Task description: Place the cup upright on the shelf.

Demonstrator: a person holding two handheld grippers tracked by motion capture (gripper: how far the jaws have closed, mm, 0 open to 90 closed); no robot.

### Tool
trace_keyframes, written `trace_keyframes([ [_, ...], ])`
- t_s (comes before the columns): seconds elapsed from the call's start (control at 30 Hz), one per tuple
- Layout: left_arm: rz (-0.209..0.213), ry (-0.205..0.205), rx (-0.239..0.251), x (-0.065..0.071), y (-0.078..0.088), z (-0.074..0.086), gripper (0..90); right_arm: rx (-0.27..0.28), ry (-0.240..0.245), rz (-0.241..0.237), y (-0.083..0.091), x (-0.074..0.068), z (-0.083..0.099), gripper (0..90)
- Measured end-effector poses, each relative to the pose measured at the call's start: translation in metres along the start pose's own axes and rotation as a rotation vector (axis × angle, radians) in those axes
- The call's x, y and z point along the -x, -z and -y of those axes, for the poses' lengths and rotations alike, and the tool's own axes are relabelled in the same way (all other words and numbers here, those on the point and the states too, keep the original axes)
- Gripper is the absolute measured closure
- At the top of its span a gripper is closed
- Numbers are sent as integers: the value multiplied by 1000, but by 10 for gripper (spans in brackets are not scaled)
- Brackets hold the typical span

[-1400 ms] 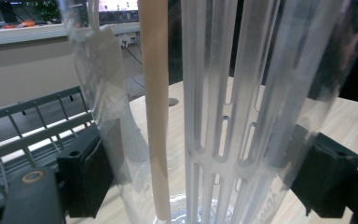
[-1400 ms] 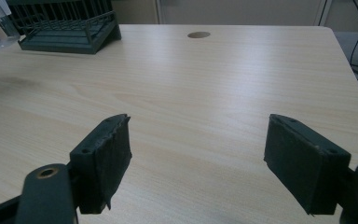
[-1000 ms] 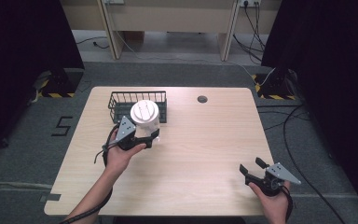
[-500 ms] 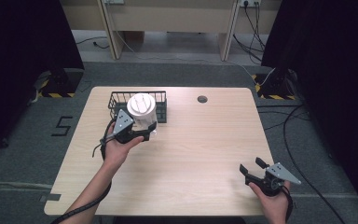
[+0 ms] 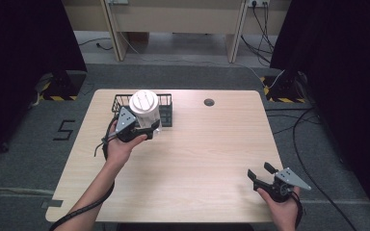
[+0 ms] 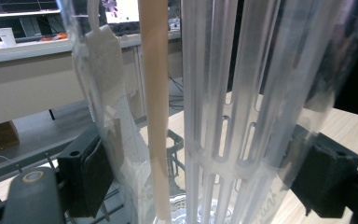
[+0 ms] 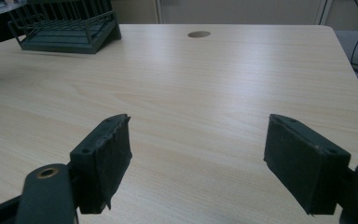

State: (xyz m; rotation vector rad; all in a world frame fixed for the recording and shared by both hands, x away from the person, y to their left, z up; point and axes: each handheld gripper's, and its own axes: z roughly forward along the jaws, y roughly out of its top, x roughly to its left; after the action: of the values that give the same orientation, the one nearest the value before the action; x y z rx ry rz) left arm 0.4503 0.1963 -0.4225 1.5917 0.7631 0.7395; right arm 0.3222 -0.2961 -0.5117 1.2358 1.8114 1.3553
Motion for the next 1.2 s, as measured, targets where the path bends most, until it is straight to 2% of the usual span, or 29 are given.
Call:
trace_keyframes([
  [1.2,-48,2,0,-26,-14,-17,175,-2,-2,2,0,0,0,235],
])
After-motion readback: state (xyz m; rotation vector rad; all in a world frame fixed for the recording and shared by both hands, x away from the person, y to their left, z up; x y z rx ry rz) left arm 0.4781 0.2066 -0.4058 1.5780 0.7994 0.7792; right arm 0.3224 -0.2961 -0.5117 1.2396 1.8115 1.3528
